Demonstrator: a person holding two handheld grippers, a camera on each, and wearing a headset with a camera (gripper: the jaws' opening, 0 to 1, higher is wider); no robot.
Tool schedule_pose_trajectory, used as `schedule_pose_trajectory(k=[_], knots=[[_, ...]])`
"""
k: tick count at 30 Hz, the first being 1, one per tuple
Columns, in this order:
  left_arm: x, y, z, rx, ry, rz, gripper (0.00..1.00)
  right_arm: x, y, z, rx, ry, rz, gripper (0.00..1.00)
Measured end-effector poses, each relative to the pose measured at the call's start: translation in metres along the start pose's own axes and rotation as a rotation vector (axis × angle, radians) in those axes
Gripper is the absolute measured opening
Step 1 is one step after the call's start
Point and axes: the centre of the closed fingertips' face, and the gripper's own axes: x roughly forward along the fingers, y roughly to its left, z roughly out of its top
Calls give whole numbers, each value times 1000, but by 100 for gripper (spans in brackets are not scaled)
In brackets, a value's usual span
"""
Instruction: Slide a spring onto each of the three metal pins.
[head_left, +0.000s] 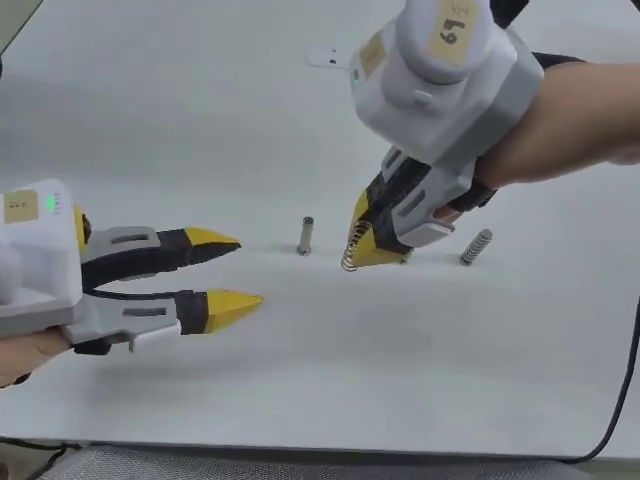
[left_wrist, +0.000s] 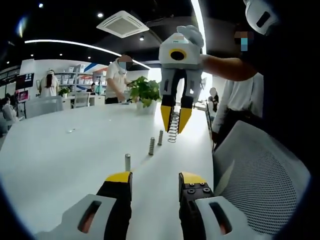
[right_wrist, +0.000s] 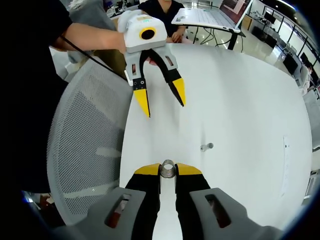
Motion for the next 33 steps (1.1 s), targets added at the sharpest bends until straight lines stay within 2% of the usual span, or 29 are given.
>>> schedule_pose_trajectory(k=[5,9,19,33], knots=[[-12,6,-3,-1,5,25,32,2,-3,-3,13,1,-12,8],[-15,7,-6,-6,12,17,32,5,-4,-5,29,-4,-26,8],[-22,12,-3,-14,0,14,33,5,-6,-10,54,-5,-47,8],[-26,7,-11,-30,6,1,31,7,-22,3,45,-21,-73,8]])
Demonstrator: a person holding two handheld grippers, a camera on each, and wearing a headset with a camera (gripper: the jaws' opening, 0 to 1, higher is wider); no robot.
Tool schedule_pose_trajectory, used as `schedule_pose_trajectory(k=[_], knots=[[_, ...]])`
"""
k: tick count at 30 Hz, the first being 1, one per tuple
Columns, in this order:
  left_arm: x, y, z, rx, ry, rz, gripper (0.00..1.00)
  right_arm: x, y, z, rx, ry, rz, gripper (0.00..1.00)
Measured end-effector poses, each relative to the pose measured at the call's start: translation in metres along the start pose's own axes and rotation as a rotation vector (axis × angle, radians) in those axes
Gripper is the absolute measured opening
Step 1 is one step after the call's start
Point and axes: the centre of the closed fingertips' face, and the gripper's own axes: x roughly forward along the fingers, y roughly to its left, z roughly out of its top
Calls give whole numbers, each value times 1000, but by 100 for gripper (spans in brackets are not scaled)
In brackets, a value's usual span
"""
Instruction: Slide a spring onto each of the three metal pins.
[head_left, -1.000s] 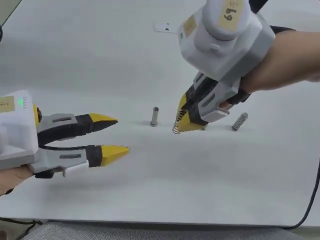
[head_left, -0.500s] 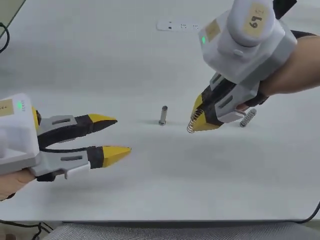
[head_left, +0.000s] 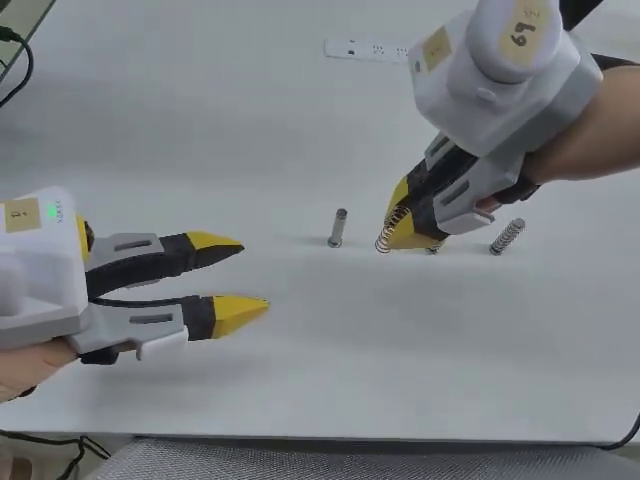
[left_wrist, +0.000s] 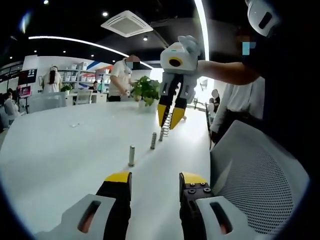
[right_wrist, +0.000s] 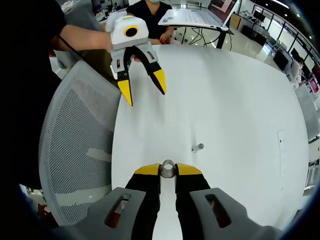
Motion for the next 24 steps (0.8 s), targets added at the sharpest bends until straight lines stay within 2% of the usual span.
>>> schedule_pose_trajectory(k=[14,17,19,21,23,24], knots=[[-7,-6,-6,-16,-3,-12,31,7,-17,15,-10,4,-29,8],[-6,-6,-9,-18,-1,-10,33,8,-16,18,-4,2,-34,8],[-5,-6,-11,-24,-6,-3,38,8,-17,17,-3,4,-34,8],[-4,-5,-11,-19,-14,4,52,8,-18,16,-2,6,-35,8],[-4,1,-10,-20,-27,35,66,8,-18,16,-7,4,-35,8],[-5,2,-11,-23,-27,36,67,8,-20,17,-6,1,-41,8]])
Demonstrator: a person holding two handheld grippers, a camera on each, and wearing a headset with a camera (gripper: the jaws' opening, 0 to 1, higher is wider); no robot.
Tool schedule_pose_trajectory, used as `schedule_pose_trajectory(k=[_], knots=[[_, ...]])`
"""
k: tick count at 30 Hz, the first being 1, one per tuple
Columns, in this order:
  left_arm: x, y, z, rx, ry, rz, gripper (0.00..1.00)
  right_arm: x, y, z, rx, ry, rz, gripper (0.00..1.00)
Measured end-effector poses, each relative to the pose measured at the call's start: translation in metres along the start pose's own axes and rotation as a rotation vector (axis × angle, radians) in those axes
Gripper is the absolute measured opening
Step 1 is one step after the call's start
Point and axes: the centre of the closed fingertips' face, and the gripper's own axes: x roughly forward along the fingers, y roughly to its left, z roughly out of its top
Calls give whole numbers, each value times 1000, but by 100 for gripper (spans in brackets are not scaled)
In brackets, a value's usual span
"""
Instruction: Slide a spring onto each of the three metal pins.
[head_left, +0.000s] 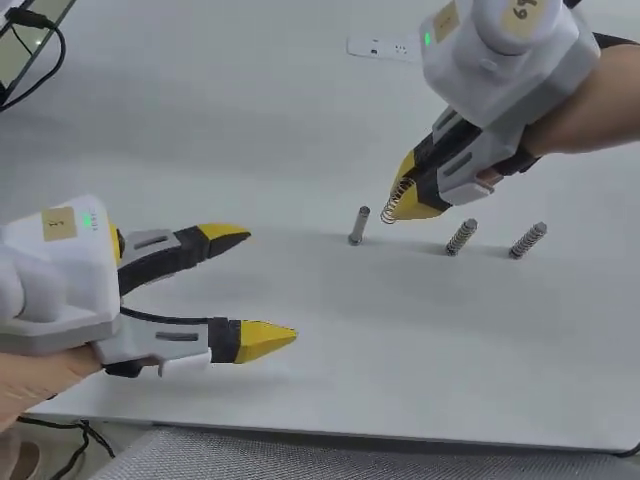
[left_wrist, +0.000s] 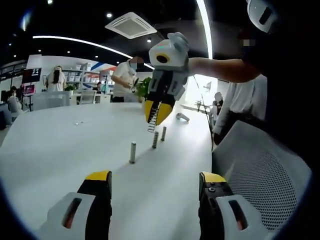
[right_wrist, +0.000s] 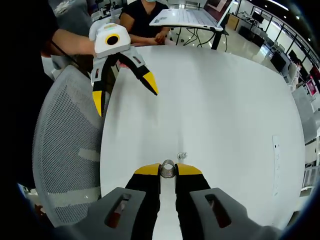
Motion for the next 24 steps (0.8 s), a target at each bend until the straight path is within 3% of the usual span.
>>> schedule_pose_trajectory(k=[4,8,24], knots=[[-6,8,3,-4,-14,26,76,1,-9,0,7,-5,-16,8],[-10,12,5,6,-15,36,78,2,-15,0,7,-13,-24,8],[-8,7,7,24,-12,22,83,10,-28,-3,3,4,-35,8]])
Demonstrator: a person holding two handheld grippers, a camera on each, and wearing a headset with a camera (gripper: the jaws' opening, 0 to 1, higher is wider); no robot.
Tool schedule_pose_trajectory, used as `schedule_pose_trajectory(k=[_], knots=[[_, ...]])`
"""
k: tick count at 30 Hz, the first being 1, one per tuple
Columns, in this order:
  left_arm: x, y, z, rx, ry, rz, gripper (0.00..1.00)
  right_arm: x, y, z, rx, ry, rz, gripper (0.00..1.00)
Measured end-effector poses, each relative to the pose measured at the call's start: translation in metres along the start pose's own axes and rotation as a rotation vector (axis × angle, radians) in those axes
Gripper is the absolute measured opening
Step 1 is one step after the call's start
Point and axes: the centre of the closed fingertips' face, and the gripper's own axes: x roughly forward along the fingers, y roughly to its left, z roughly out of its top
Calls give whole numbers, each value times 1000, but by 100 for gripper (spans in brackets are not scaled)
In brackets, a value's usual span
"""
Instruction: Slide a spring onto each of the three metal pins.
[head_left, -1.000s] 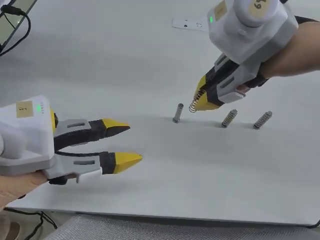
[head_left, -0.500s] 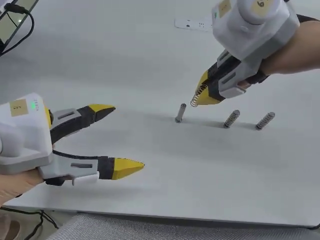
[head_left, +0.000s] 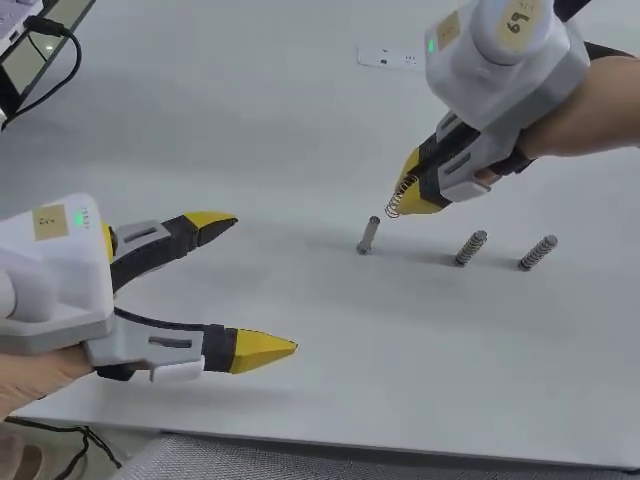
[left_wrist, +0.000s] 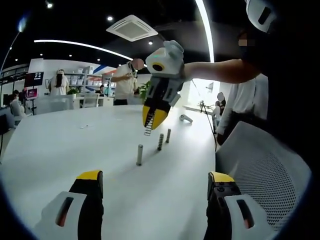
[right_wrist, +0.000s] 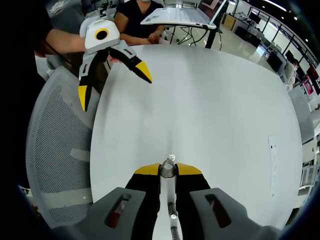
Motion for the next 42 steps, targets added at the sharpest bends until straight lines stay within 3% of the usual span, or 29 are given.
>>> schedule_pose_trajectory(k=[21,42], knots=[[2,0,9,12,-10,-9,80,18,-8,3,-28,25,4,8],[0,1,5,0,-2,-4,78,27,-10,-1,-38,51,23,8]])
